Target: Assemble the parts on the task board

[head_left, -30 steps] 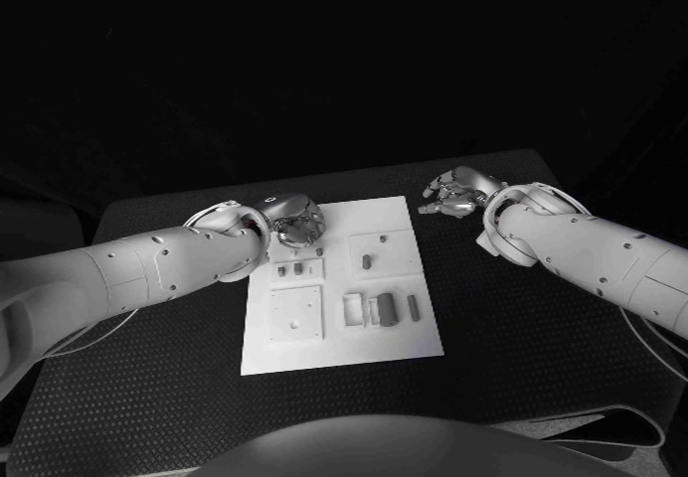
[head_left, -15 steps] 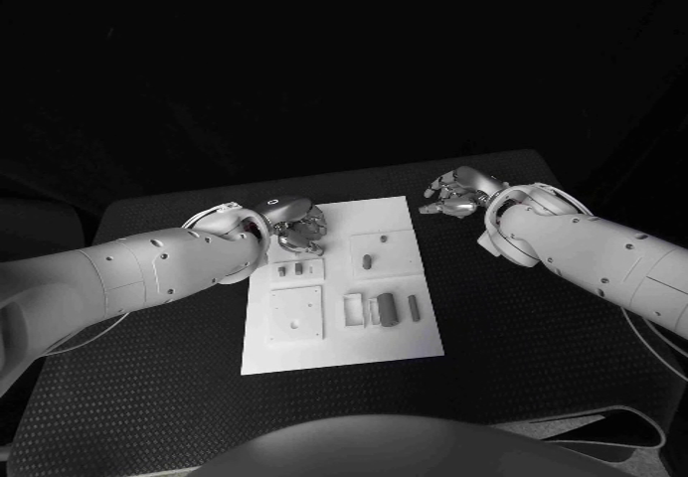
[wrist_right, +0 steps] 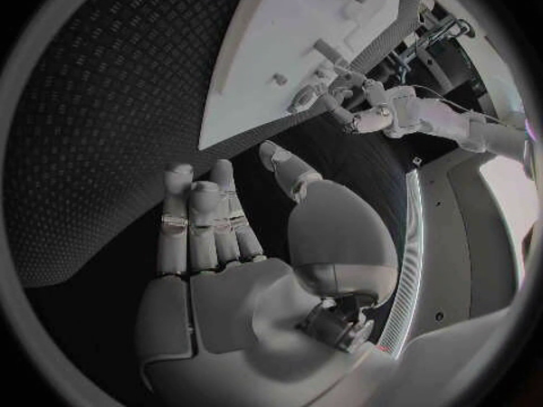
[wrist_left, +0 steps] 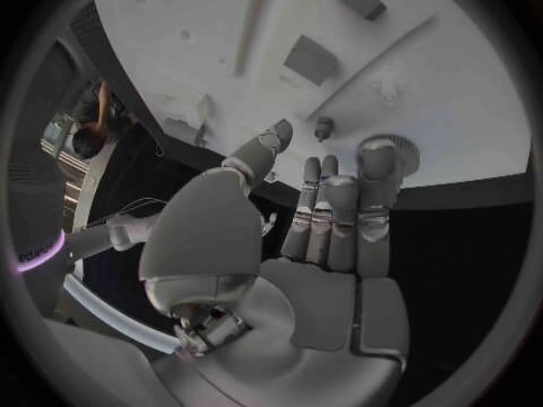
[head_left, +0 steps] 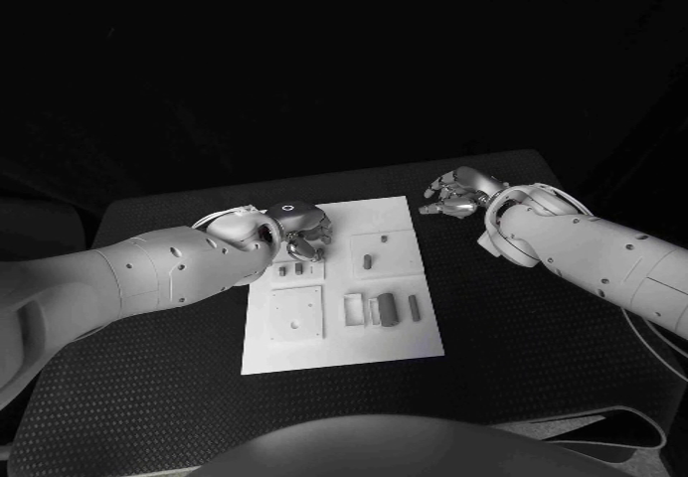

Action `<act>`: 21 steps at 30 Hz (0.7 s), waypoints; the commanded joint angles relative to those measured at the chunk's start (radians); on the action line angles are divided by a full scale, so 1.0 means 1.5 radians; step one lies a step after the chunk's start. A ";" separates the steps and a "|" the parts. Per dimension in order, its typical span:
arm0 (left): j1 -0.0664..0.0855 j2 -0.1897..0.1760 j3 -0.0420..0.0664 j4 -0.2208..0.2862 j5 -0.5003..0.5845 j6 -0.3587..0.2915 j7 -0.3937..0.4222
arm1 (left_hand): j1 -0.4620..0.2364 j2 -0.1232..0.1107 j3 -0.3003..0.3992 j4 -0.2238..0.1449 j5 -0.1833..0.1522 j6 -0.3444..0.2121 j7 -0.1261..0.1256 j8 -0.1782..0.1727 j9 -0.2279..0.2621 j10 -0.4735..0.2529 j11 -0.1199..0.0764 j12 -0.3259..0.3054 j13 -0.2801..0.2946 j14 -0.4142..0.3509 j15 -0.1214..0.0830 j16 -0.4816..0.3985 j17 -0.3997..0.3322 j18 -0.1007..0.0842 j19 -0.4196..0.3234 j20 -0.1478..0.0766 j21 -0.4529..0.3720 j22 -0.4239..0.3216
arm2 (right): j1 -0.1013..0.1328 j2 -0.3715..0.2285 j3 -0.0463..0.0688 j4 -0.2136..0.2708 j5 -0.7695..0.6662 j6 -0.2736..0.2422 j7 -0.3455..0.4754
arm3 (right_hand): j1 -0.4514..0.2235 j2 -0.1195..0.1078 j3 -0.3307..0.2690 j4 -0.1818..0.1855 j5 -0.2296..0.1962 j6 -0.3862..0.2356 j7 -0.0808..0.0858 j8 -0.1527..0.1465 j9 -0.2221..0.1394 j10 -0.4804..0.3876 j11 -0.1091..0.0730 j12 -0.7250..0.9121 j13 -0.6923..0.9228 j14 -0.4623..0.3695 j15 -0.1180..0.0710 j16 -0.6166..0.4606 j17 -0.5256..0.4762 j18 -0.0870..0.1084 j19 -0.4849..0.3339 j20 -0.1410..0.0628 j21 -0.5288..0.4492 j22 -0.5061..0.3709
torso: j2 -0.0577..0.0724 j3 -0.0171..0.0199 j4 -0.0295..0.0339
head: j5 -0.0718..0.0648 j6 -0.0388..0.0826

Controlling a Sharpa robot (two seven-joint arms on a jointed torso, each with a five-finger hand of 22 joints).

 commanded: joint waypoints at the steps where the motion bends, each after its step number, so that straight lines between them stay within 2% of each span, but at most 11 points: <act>1: -0.002 0.004 0.000 0.000 -0.038 0.004 -0.028 | 0.009 0.004 0.004 0.000 0.005 0.003 0.004 0.000 0.000 0.014 -0.003 0.007 0.004 -0.001 -0.005 0.000 -0.001 0.114 -0.001 -0.001 -0.002 0.009 | 0.000 0.001 0.000 0.000 -0.005 0.008 0.006 | -0.006 0.001 0.000 0.000 0.000 0.001 0.007 0.004 -0.001 -0.005 -0.001 0.004 -0.001 -0.005 -0.001 -0.002 -0.001 0.010 0.000 -0.005 -0.002 0.011 | 0.000 0.0003 -0.0002 | -0.001 0.000; 4: -0.002 0.007 0.000 -0.003 -0.047 0.005 -0.036 | 0.015 0.012 0.007 -0.002 0.007 0.006 0.003 0.000 0.000 0.026 -0.008 0.013 0.009 0.000 -0.010 0.001 -0.002 0.113 0.001 -0.003 -0.002 0.009 | -0.001 0.001 0.000 0.000 -0.005 0.008 0.006 | -0.006 0.001 0.000 0.000 0.000 0.001 0.007 0.004 -0.001 -0.005 -0.001 0.004 -0.001 -0.005 -0.001 -0.002 -0.001 0.010 0.000 -0.005 -0.002 0.011 | 0.000 -0.0001 -0.0002 | -0.001 0.000; 13: -0.006 0.017 0.000 -0.019 -0.051 0.003 -0.046 | 0.026 0.027 0.018 -0.002 0.006 0.012 0.001 0.001 -0.001 0.033 -0.012 0.015 0.016 0.003 -0.014 0.003 -0.005 0.110 0.004 -0.008 -0.002 0.010 | -0.001 0.002 0.000 0.000 -0.005 0.007 0.006 | -0.006 0.001 0.000 0.000 0.000 0.001 0.007 0.004 -0.001 -0.005 -0.001 0.004 -0.001 -0.005 -0.001 -0.002 -0.001 0.010 0.000 -0.005 -0.002 0.011 | 0.000 -0.0002 0.0001 | -0.002 0.000; 21: -0.009 0.025 0.000 -0.025 -0.052 0.002 -0.046 | 0.036 0.032 0.027 -0.002 0.004 0.009 0.003 -0.004 -0.004 0.046 -0.018 0.021 0.025 0.008 -0.019 0.005 -0.007 0.107 0.009 -0.012 -0.001 0.011 | -0.001 0.000 0.000 0.003 -0.005 0.008 0.006 | -0.006 0.001 0.000 0.000 0.000 0.001 0.007 0.004 -0.001 -0.005 -0.001 0.004 -0.001 -0.005 -0.001 -0.002 -0.001 0.010 0.000 -0.005 -0.002 0.011 | 0.001 0.0000 -0.0007 | -0.003 0.000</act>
